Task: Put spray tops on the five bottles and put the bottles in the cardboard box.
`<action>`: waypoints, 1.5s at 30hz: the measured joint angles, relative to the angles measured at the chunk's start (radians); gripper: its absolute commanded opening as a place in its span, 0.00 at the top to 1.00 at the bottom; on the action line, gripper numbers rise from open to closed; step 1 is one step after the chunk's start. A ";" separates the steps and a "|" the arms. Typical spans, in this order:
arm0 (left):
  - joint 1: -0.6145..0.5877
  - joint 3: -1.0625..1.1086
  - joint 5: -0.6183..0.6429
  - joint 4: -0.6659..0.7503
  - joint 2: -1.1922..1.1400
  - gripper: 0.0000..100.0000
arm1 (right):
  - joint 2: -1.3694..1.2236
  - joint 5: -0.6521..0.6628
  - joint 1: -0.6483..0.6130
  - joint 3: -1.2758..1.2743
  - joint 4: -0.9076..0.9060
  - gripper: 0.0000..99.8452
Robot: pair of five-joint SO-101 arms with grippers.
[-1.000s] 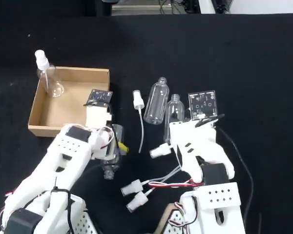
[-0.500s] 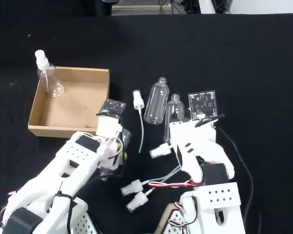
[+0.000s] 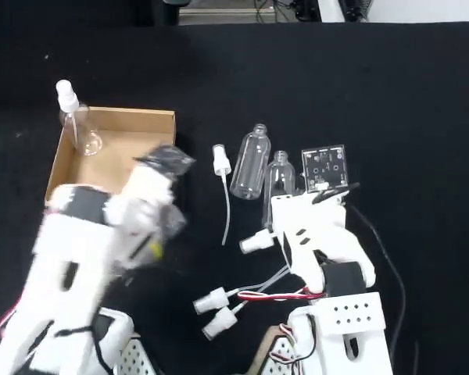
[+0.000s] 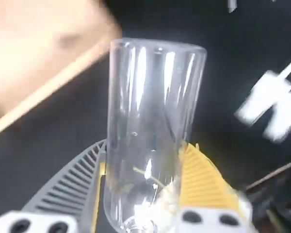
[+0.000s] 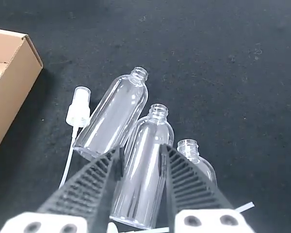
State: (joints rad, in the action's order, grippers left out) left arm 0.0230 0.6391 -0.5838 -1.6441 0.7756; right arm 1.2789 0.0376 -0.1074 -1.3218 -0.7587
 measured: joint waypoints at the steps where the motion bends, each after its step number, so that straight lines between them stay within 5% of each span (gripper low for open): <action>1: -0.077 -0.026 -0.080 -0.048 0.020 0.97 | 0.000 0.000 0.000 0.000 0.000 0.90; 8: -0.694 -0.049 -0.620 -0.068 0.018 0.97 | 0.000 0.000 0.000 0.000 0.000 0.90; 14: -1.048 0.015 -0.796 0.215 -0.180 0.97 | 0.000 0.000 0.000 0.000 0.000 0.90; 20: -1.119 0.069 -0.812 0.491 -0.397 0.97 | 0.000 0.000 0.000 0.000 0.000 0.90; 26: -1.135 0.072 -0.812 0.605 -0.520 0.89 | 0.000 0.000 0.000 0.000 0.000 0.90; 32: -1.151 0.046 -0.812 0.628 -0.563 0.61 | 0.000 0.000 0.000 0.000 0.000 0.90; 38: -1.171 -0.054 -0.804 0.626 -0.565 0.60 | 0.000 0.000 0.000 0.000 0.000 0.90; 45: -1.250 -0.167 -0.582 0.606 -0.565 0.60 | 0.000 0.000 0.000 0.000 0.000 0.90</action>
State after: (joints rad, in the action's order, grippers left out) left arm -1.2275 0.4718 -1.1653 -1.0380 0.2110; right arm 1.2789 0.0376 -0.1074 -1.3218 -0.7587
